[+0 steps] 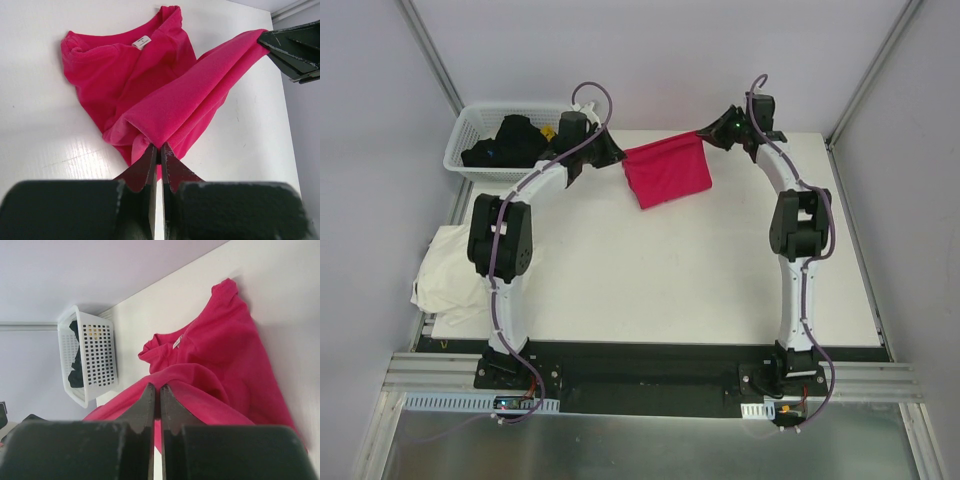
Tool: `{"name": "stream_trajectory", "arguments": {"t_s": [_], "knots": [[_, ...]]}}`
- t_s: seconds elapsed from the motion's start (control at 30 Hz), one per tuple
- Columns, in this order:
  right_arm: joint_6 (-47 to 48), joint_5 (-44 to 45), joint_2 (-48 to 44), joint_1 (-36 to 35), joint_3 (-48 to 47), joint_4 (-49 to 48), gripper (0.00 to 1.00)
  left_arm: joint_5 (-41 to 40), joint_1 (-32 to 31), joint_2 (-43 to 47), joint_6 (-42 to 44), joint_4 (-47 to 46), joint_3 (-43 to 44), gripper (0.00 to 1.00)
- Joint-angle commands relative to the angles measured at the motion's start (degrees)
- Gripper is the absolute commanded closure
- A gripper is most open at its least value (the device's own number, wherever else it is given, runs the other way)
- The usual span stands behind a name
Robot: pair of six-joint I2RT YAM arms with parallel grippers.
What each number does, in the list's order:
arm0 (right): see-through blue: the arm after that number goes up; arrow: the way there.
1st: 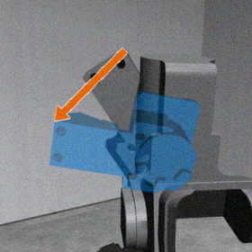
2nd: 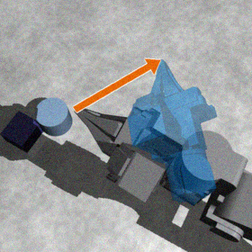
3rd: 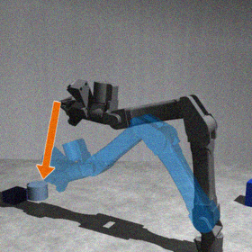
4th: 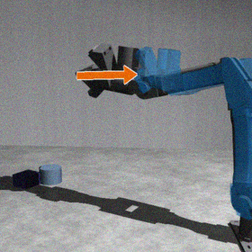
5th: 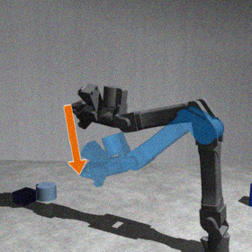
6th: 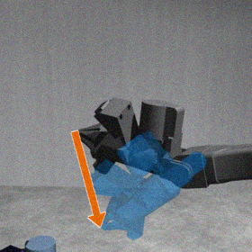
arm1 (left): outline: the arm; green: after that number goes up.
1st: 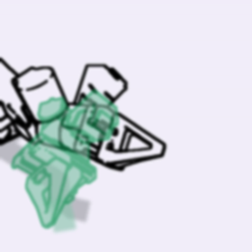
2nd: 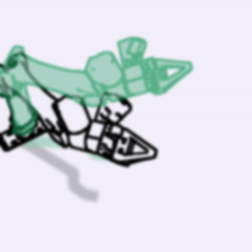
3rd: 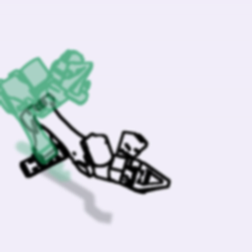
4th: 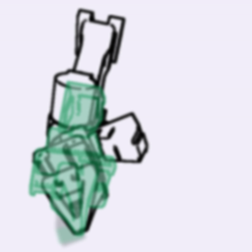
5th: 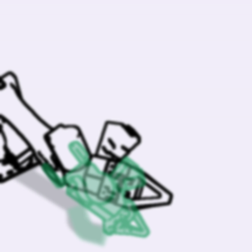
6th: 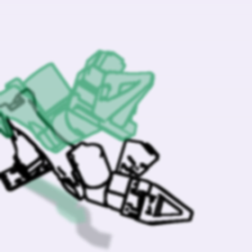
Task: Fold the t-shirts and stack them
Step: Fold the long partially folded tshirt into a neat square
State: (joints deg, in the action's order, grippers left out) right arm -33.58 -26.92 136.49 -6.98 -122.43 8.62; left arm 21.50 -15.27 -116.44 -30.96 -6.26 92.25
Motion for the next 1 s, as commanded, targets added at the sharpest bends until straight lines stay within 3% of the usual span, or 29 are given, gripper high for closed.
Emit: {"name": "stream_trajectory", "arguments": {"t_s": [0.0, 0.33, 0.7, 0.9, 0.97], "knots": [[-1.65, 1.43, 4.30, 1.71, -6.32, -1.15, 0.99, 0.39, 1.82, -2.03, -0.68, -0.15, 3.20, 1.00], [-7.63, -1.64, 13.89, 1.71, -11.87, -4.75, 0.99, 1.97, 2.17, -6.95, -2.44, -0.15, 6.80, 1.00], [-9.22, -2.97, 17.85, 2.68, -13.10, -7.21, 0.96, 2.76, 2.17, -12.40, -3.84, -0.24, 9.70, 1.00], [-9.48, -3.05, 17.59, 2.85, -12.40, -8.88, 0.67, 3.73, 2.26, -13.63, -3.93, -0.15, 10.58, 1.00], [-9.48, -3.49, 17.06, 2.85, -11.87, -10.47, 0.62, 3.90, 2.26, -13.46, -3.93, -0.15, 10.58, 1.00]]}}
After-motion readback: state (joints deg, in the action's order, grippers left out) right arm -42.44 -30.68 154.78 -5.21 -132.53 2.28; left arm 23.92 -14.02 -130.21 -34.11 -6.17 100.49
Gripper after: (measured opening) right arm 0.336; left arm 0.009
